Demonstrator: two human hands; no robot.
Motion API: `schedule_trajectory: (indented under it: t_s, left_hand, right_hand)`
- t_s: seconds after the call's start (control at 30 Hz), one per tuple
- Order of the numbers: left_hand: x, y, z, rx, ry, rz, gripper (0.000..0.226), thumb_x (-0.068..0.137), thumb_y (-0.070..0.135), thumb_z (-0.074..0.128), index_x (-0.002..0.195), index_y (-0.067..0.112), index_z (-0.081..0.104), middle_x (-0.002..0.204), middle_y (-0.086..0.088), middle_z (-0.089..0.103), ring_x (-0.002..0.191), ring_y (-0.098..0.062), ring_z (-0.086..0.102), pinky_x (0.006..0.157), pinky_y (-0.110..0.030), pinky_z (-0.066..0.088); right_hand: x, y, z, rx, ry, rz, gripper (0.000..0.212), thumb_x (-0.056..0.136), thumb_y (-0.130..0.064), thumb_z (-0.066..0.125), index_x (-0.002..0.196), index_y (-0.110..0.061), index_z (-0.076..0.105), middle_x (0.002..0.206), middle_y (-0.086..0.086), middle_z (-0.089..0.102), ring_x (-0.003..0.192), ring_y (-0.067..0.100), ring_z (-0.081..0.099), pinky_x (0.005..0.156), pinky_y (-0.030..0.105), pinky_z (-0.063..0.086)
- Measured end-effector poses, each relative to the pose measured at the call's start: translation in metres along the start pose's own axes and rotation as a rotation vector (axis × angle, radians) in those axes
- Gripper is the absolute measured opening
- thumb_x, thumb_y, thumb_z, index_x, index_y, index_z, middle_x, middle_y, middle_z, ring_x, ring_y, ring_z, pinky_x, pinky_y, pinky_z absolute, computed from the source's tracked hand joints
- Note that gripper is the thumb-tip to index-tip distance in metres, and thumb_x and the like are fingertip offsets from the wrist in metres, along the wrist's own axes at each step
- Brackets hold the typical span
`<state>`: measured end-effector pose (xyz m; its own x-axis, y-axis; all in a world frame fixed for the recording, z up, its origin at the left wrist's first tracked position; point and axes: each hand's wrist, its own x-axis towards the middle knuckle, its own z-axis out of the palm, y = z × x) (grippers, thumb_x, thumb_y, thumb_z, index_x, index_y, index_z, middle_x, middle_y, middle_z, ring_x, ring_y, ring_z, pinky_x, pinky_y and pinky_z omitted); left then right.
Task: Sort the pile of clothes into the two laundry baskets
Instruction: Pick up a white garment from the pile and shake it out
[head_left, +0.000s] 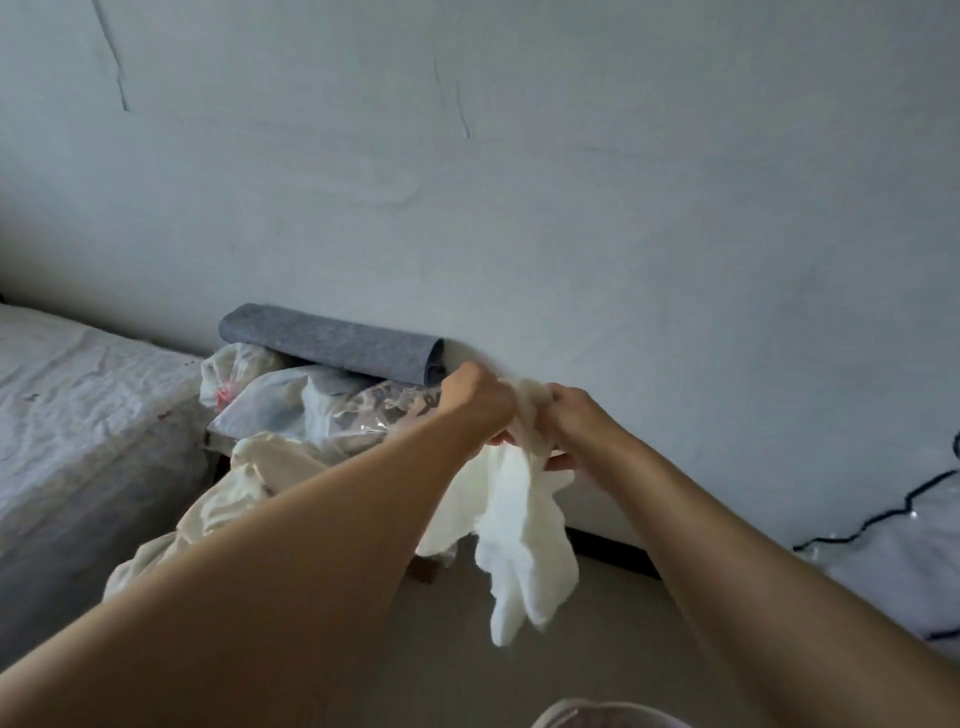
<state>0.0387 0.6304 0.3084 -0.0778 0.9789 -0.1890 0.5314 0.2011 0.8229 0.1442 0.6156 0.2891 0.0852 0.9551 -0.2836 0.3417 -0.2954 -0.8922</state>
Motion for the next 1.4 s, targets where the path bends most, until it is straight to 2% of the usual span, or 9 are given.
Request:
schedule_trajectory:
  t_s: [0.13,0.2,0.37,0.6,0.93,1.03,1.13,1.27,1.4]
  left_hand:
    - [-0.016,0.020,0.049,0.083,-0.155,0.054,0.017,0.088,-0.004,0.046,0.079,0.001,0.060,0.054,-0.007,0.060,0.065,-0.027,0.061,0.073,-0.038,0.058]
    - [-0.029,0.029,0.073,0.138,-0.212,0.083,0.013,0.086,-0.001,0.049,0.084,0.001,0.062,0.065,-0.009,0.062,0.073,-0.027,0.063,0.072,-0.035,0.057]
    - [-0.065,0.038,0.122,0.245,-0.292,0.131,0.027,0.077,0.004,0.056,0.100,0.005,0.071,0.089,-0.010,0.074,0.090,-0.022,0.071,0.082,-0.032,0.059]
    - [-0.104,0.008,0.188,0.313,-0.460,0.087,0.024,0.068,0.007,0.068,0.090,0.011,0.075,0.080,-0.004,0.076,0.080,-0.012,0.072,0.072,-0.026,0.058]
    - [-0.131,-0.085,0.227,0.518,-0.652,0.091,0.022,0.080,0.017,0.064,0.100,0.011,0.070,0.094,-0.006,0.068,0.085,-0.019,0.063,0.066,-0.025,0.052]
    - [-0.132,-0.112,0.221,0.630,-0.710,0.095,0.008,0.084,0.023,0.061,0.078,0.019,0.060,0.081,0.003,0.057,0.078,-0.018,0.053,0.053,-0.018,0.039]
    - [-0.129,-0.131,0.209,0.668,-0.725,0.084,0.026,0.087,0.025,0.057,0.108,0.013,0.068,0.111,-0.004,0.067,0.103,-0.020,0.064,0.075,-0.024,0.048]
    - [-0.120,-0.146,0.188,0.637,-0.690,0.078,0.029,0.086,0.017,0.053,0.107,0.006,0.069,0.110,-0.009,0.069,0.096,-0.022,0.067,0.076,-0.027,0.053]
    - [-0.106,-0.166,0.164,0.620,-0.642,0.035,0.023,0.089,0.019,0.051,0.101,0.011,0.069,0.101,-0.002,0.066,0.081,-0.016,0.061,0.063,-0.021,0.048]
  right_hand:
    - [-0.029,0.021,-0.046,-0.211,-0.122,-0.012,0.017,0.073,-0.008,0.059,0.085,-0.019,0.057,0.081,0.006,0.059,0.072,0.019,0.053,0.064,0.031,0.049]
    - [-0.042,0.032,-0.067,-0.377,-0.038,-0.015,0.016,0.079,-0.015,0.065,0.071,-0.020,0.053,0.068,0.002,0.051,0.060,0.017,0.045,0.056,0.025,0.039]
    - [-0.061,0.073,-0.108,-0.470,0.045,0.191,0.024,0.086,-0.023,0.065,0.099,-0.004,0.056,0.076,0.008,0.057,0.071,0.020,0.055,0.065,0.029,0.046]
    - [-0.099,0.145,-0.132,-0.356,0.044,0.326,0.019,0.083,0.004,0.059,0.103,0.004,0.060,0.088,0.018,0.058,0.079,0.026,0.056,0.069,0.034,0.045]
    - [-0.129,0.242,-0.087,-0.374,-0.047,0.462,0.007,0.087,-0.004,0.055,0.083,-0.004,0.060,0.066,0.005,0.057,0.061,0.021,0.057,0.062,0.031,0.052]
    - [-0.137,0.255,-0.067,-0.545,-0.072,0.523,0.017,0.090,-0.009,0.053,0.101,-0.001,0.063,0.091,0.010,0.066,0.075,0.021,0.062,0.054,0.024,0.045]
    - [-0.137,0.253,-0.050,-0.688,-0.059,0.511,0.033,0.091,-0.011,0.053,0.122,0.001,0.056,0.122,0.012,0.061,0.112,0.025,0.059,0.086,0.029,0.047]
    - [-0.128,0.238,-0.027,-0.705,-0.084,0.435,0.026,0.095,-0.009,0.044,0.117,-0.003,0.056,0.109,0.011,0.062,0.118,0.027,0.055,0.081,0.028,0.047]
    - [-0.110,0.232,0.006,-0.661,-0.103,0.396,0.038,0.095,-0.009,0.046,0.131,-0.002,0.048,0.132,0.014,0.054,0.123,0.027,0.052,0.096,0.027,0.041]
